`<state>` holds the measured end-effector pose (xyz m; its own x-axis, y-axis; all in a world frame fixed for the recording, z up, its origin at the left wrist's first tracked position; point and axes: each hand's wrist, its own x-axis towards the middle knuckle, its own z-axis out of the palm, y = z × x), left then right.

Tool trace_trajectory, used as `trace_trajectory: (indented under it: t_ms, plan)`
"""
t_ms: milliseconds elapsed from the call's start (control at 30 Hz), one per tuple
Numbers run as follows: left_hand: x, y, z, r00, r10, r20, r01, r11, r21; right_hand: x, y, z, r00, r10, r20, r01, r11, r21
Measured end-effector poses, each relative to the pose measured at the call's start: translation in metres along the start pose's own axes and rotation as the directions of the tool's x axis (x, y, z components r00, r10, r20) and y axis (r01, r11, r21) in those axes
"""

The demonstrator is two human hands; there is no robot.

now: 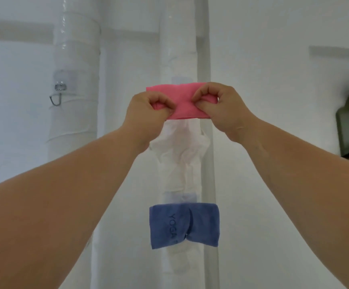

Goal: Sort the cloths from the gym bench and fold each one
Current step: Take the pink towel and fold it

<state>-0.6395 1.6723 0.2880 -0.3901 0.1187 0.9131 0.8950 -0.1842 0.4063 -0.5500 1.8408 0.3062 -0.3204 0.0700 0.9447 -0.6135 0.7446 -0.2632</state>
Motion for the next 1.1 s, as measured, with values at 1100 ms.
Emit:
trace_trajectory:
  t_ms: [1100]
  plan:
    - [0.049,-0.026,0.034,0.868,0.455,0.198,-0.407,0.423,0.810,0.040,0.057,0.013,0.970,-0.243,-0.008,0.171,0.706,-0.688]
